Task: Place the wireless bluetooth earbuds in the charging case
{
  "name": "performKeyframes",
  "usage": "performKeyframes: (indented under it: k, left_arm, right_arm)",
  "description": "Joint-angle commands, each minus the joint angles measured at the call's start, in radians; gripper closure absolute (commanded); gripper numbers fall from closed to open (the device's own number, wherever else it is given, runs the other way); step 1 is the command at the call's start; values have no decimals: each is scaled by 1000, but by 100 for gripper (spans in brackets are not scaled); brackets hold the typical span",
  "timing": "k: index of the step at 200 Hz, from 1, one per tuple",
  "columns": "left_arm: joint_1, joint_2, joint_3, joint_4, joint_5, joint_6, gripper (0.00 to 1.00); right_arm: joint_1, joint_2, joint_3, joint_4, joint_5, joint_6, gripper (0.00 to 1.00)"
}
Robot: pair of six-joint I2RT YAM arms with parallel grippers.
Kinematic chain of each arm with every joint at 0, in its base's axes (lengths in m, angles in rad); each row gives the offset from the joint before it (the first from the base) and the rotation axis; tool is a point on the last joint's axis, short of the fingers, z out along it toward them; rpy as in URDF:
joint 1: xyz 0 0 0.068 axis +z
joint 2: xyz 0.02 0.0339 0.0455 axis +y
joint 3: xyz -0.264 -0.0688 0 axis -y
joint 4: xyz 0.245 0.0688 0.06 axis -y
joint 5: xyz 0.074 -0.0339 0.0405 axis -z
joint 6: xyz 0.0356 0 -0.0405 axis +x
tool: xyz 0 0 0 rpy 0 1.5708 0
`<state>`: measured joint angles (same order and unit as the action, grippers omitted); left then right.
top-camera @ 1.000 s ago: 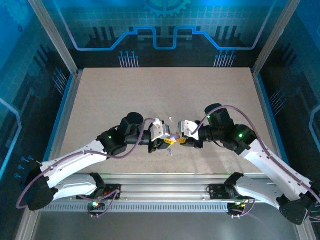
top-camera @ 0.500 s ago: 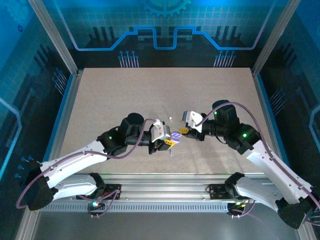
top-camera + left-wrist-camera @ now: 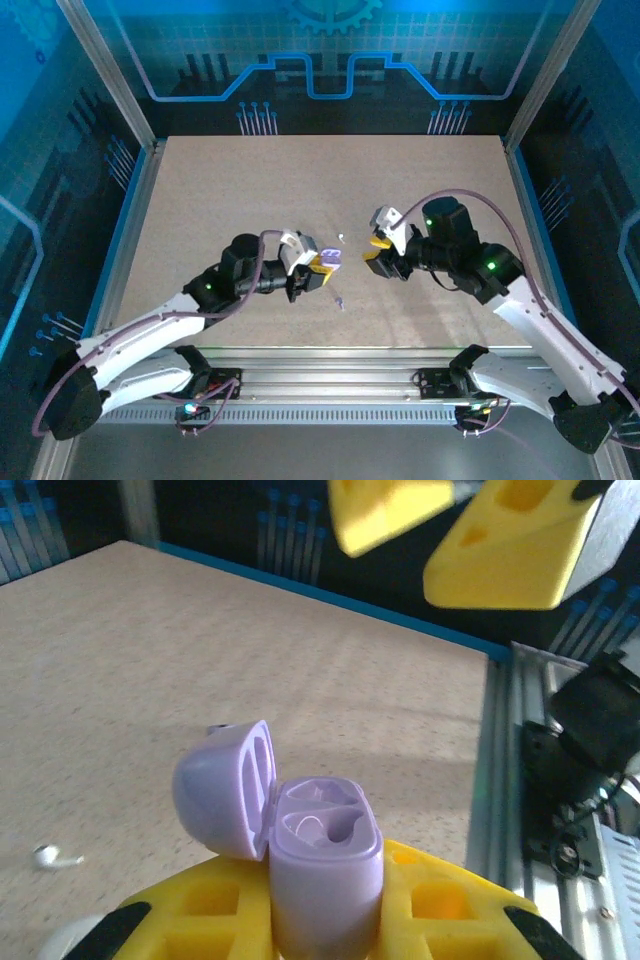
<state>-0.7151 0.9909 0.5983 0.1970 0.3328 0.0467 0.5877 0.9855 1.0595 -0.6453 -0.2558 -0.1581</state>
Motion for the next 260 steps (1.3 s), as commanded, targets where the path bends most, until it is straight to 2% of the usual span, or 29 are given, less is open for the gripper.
performKeyframes:
  k: [1,36,68,90,125,186,260]
  left_arm:
    - [33,-84,-57,58,-104,-112,82]
    - [36,-212,-99,-61,-243,-151,81]
    - [37,-310,-134,-133,-335,-163,81]
    - [36,-348,-141,-172,-368,-161,81]
    - [36,-353,-130,-210,-369,-152,81]
    - [34,-356,-127,-219,-366,-150,81]
    - [34,-355,-123,-220,-366,-149,81]
  right_arm:
    - [-5,58,22,-134,112,273,60]
    - [26,174,6,-174,156,512,60]
    - [90,309,0,-166,205,636,60]
    - [122,433,38,-183,220,691,64]
    - [204,620,143,-226,291,722,63]
    - [272,886,299,-276,300,736,61]
    - [279,1007,346,-289,299,745,59]
